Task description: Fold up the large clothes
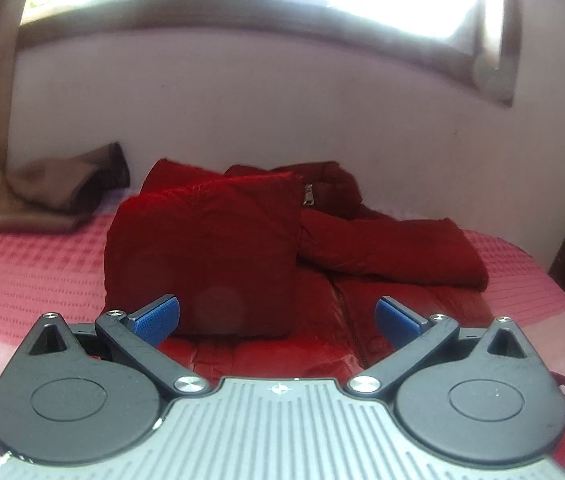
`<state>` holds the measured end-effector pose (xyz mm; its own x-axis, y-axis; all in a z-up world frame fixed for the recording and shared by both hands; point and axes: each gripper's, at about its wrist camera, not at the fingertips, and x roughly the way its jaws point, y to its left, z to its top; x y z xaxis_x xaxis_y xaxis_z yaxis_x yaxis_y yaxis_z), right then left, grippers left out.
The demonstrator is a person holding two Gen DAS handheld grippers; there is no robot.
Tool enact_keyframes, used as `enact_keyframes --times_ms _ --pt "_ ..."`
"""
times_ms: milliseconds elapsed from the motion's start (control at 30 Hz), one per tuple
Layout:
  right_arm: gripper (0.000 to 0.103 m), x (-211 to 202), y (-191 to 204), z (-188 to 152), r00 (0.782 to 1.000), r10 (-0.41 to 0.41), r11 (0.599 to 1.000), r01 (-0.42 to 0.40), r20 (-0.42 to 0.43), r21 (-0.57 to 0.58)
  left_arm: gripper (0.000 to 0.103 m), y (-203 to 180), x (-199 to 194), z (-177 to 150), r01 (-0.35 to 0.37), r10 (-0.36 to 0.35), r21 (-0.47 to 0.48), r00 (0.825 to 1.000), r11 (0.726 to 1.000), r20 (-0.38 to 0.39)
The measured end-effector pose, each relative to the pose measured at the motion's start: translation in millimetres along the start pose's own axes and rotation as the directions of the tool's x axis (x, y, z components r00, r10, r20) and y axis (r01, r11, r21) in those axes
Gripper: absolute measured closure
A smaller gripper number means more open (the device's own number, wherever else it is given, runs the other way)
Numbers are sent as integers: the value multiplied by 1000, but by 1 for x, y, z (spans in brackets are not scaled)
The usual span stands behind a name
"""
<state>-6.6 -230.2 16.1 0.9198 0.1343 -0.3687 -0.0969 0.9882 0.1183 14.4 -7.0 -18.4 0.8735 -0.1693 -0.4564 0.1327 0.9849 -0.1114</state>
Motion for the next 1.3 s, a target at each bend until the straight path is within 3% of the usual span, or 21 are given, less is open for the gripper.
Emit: enact_keyframes --times_ms 200,367,467,567,867,967,1100,1233,1300 --pt "0 -17 9 3 1000 -11 999 12 -14 35 0 -1 -25 3 67 -65 -23 994 997 83" --pt "0 -31 14 8 1000 -11 997 11 2 77 0 -1 -50 4 50 -51 15 981 999 186" --pt "0 -40 17 11 1000 -10 996 8 21 86 0 8 -59 9 46 -51 29 982 998 182" --pt "0 -47 20 12 999 -6 997 3 44 72 0 30 -60 10 47 -41 -31 984 998 173" --pt "0 -18 17 -1 999 44 995 -42 -21 92 0 106 -15 6 13 -7 -43 992 999 129" --pt "0 -8 21 -3 997 71 994 -67 -39 85 0 134 7 4 14 -3 -96 994 995 112" --pt "0 5 29 -5 994 93 995 -90 -60 53 0 167 38 6 60 -41 -167 992 984 115" --pt "0 19 33 -6 989 123 991 -118 -87 60 0 179 70 11 129 -114 -143 988 981 109" --pt "0 25 35 -7 986 136 989 -131 -96 65 0 181 84 12 118 -108 -117 990 986 89"
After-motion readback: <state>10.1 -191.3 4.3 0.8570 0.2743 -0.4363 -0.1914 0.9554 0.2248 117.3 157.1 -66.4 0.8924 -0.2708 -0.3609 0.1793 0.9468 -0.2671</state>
